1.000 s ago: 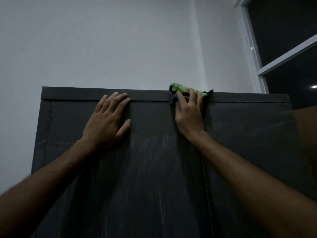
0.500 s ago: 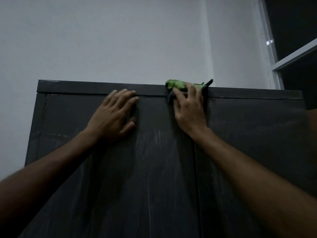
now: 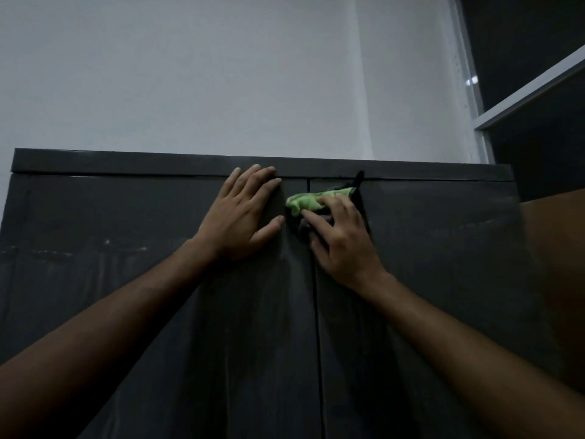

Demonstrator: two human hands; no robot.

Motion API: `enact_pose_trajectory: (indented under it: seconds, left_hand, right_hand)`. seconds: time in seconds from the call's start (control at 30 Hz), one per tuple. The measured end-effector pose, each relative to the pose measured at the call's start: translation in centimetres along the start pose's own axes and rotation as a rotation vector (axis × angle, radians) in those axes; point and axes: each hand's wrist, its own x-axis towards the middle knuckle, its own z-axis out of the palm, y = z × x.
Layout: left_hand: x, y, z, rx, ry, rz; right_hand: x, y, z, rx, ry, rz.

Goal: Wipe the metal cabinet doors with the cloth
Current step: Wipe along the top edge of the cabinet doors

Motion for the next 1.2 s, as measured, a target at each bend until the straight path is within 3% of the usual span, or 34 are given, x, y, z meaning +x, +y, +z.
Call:
enact_pose_trajectory:
  seconds: [0.07,0.2,0.23,0.3,0.4,0.47,0.6,0.63,0.7,0.8,0.87,1.0,1.03,1.1,1.2]
  left_hand:
    - [-0.2,-0.1,0.4,0.045,-0.019,0.012]
    - [-0.4,-0.3,0.7,0.099,-0.031,0.011]
    - [-0.4,-0.2,0.7,0.105,-0.028,0.01]
    - [-0.5,-0.2,0.8,0.112,-0.019,0.009]
    - [-0.6,-0.2,0.7,0.121,-0.009,0.012]
    - [-0.5,-0.1,0.6,0.119,-0.004,0.014]
    - [-0.4,0.0,0.8,0.126,0.002,0.003]
    - [-0.4,-0.1,0.8,0.128,-0.002,0.004]
    - [-0.5,-0.2,0.8,0.135,-0.004,0.008]
    - [-0.6,-0.2,0.7,0.131,-0.004,0.012]
    - [-0.6,-0.1,0.7,0.131,-0.002,0.015]
    - [-0.5,-0.2,0.9,0.133,-0.003,0.016]
    - [-0.5,-0.3,0.9,0.135,-0.005,0.017]
    - [-0.5,-0.3,1.0,0.137,-0.009,0.022]
    - [-0.6,-0.2,0.9,0.136,-0.01,0.027]
  right_hand:
    - [-1.6,3.4,-1.1,-0.028,0.013,-0.014]
    - [2.4,7.6,-1.9,-0.076,0.155,0.437]
    - [3.5,6.9,-1.6,-0.07,0.164,0.48]
    - [3.9,4.9,-1.0,-0.035,0.126,0.363]
    - [-0.6,4.6,-0.8,0.006,0.026,-0.035]
    - [-2.8,7.0,-1.7,-0.009,0.032,-0.071]
    - [1.3,11.0,-3.0,-0.043,0.185,0.467]
    - [2.6,10.5,-2.9,-0.04,0.193,0.527]
    - [3.1,8.2,-2.3,-0.006,0.139,0.394]
    - [-1.3,6.5,-1.9,0.035,0.001,0.005]
    - [-3.2,8.3,-3.0,0.022,-0.002,-0.032]
    - [0.9,12.4,-3.9,-0.045,0.184,0.538]
    - [2.4,12.1,-3.6,-0.037,0.197,0.61]
    - [3.5,9.8,-2.7,-0.025,0.171,0.506]
    - [-0.7,7.0,-2.9,0.075,-0.008,0.142]
